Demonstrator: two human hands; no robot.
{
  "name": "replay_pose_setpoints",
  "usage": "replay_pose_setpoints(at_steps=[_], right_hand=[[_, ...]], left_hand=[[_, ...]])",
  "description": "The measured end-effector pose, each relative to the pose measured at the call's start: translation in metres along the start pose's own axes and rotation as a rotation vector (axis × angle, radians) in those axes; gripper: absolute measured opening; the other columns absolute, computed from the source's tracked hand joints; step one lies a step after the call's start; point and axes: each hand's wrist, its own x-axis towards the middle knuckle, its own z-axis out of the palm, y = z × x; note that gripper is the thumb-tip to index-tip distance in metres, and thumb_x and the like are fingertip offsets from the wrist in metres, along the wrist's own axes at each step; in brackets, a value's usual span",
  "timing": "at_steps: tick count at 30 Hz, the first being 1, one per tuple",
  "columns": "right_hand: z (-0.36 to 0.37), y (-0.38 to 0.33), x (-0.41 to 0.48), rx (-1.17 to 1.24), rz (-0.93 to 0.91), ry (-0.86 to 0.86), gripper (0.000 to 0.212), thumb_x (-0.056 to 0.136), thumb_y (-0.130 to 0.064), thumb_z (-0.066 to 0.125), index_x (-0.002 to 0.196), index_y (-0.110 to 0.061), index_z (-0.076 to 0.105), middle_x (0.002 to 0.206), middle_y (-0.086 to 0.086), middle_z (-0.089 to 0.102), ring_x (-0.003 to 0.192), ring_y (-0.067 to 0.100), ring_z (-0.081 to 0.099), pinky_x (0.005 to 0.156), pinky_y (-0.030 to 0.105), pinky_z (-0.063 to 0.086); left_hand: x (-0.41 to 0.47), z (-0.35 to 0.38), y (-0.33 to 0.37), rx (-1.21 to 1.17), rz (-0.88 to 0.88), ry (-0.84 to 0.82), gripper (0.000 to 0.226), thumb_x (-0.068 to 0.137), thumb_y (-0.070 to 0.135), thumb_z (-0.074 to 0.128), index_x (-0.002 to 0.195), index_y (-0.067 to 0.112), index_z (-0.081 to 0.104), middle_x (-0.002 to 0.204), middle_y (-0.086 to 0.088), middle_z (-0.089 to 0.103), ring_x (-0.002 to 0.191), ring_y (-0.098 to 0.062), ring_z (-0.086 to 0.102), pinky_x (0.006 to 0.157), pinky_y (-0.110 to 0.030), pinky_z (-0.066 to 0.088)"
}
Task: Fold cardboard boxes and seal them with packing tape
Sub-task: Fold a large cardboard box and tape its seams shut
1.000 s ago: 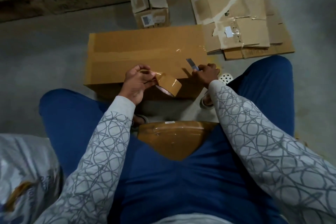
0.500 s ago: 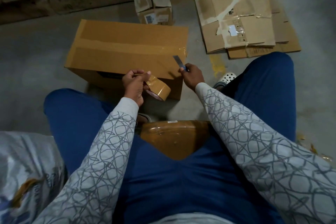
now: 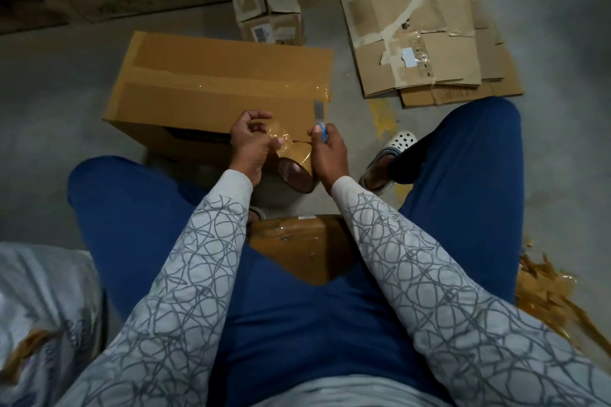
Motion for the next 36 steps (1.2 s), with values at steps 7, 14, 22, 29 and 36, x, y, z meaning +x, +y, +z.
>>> replay_pose_setpoints(at_steps=[7, 14, 22, 29, 36], right_hand=[[-0.015, -0.004, 0.005, -0.017, -0.129, 0.065, 0.025, 0.108, -0.034, 0.043, 0.109, -0.016, 0.061, 0.106, 0.001, 0.064, 0.098, 0.021, 0.06, 0.079, 0.03, 0.041], [-0.033, -0.01, 0.01, -0.039, -0.191, 0.142, 0.024, 0.108, -0.034, 0.043, 0.105, -0.017, 0.059, 0.099, -0.006, 0.063, 0.088, 0.011, 0.059, 0.077, 0.028, 0.046], [-0.036, -0.01, 0.01, 0.02, -0.19, 0.075, 0.02, 0.108, -0.03, 0.045, 0.099, -0.02, 0.06, 0.095, -0.007, 0.063, 0.084, 0.001, 0.057, 0.068, 0.02, 0.042], [-0.034, -0.002, 0.003, -0.076, -0.196, 0.01, 0.021, 0.107, -0.033, 0.046, 0.097, -0.021, 0.059, 0.097, -0.003, 0.064, 0.084, 0.004, 0.057, 0.07, 0.023, 0.044], [-0.031, 0.002, 0.002, -0.123, -0.146, -0.01, 0.028, 0.108, -0.037, 0.043, 0.099, -0.017, 0.059, 0.097, 0.0, 0.062, 0.089, 0.016, 0.056, 0.077, 0.031, 0.041]], left_hand=[[0.003, -0.001, -0.005, 0.065, 0.012, -0.003, 0.048, 0.071, -0.017, 0.078, 0.107, 0.011, 0.064, 0.111, -0.007, 0.07, 0.104, -0.016, 0.067, 0.068, -0.024, 0.059], [0.009, -0.006, -0.006, -0.023, -0.174, -0.032, 0.036, 0.078, -0.011, 0.078, 0.111, 0.0, 0.066, 0.103, -0.017, 0.074, 0.089, -0.024, 0.076, 0.078, -0.032, 0.063], [0.006, 0.0, -0.008, -0.032, -0.437, -0.325, 0.043, 0.087, 0.03, 0.078, 0.121, 0.009, 0.062, 0.116, -0.012, 0.067, 0.109, -0.028, 0.065, 0.088, -0.044, 0.059], [0.006, 0.009, -0.017, -0.122, -0.365, -0.289, 0.022, 0.087, 0.008, 0.075, 0.108, 0.006, 0.069, 0.097, -0.005, 0.075, 0.106, -0.026, 0.068, 0.082, -0.039, 0.058], [0.015, 0.005, -0.022, -0.022, -0.204, -0.161, 0.012, 0.084, 0.02, 0.08, 0.093, 0.012, 0.077, 0.103, -0.007, 0.078, 0.116, -0.03, 0.067, 0.11, -0.05, 0.046]])
